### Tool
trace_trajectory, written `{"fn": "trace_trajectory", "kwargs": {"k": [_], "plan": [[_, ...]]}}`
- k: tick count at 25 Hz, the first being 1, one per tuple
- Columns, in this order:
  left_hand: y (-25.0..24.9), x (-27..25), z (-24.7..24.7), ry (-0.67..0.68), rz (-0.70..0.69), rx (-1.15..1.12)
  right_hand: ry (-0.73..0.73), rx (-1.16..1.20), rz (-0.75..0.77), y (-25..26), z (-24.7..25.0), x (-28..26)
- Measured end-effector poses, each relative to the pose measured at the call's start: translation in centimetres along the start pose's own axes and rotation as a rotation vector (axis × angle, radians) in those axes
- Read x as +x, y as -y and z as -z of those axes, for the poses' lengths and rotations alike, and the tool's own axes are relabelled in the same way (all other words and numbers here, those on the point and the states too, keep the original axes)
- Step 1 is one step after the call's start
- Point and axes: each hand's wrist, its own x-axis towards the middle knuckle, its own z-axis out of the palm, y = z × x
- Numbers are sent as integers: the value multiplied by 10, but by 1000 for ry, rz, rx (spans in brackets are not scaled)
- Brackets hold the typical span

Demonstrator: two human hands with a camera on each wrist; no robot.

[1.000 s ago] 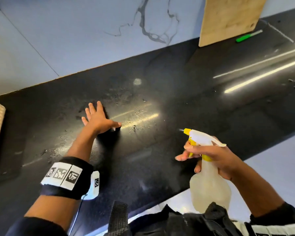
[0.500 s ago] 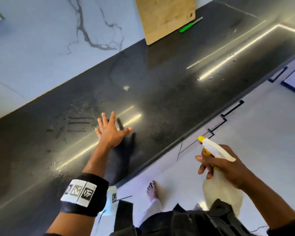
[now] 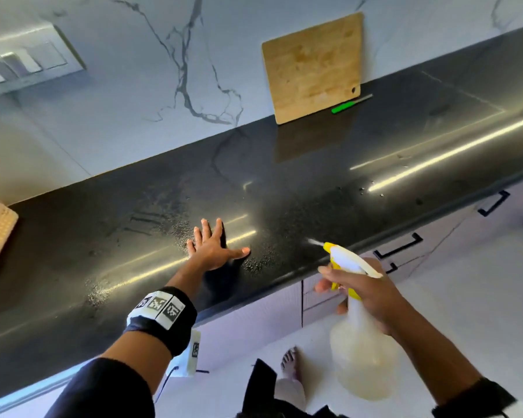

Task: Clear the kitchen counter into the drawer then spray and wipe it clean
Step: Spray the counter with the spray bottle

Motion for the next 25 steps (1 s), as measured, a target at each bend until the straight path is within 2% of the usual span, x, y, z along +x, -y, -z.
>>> {"fn": "trace_trajectory", "kwargs": {"k": [4, 9, 15, 19, 22, 25], "plan": [[-9, 16, 18, 107, 52, 25, 71, 7, -97, 45, -28, 60], [-31, 38, 39, 238, 152, 103, 118, -36, -94, 63, -47, 128], [-37, 60, 44, 261, 189, 115, 143, 84, -88, 98, -56, 187], [-33, 61, 48, 253, 163, 68, 67, 111, -89, 109, -44, 203], [-33, 62, 48, 243, 172, 61, 31, 140, -86, 109, -16, 206], [-38, 61, 50, 238, 179, 59, -107, 151, -81, 97, 19, 200]]}}
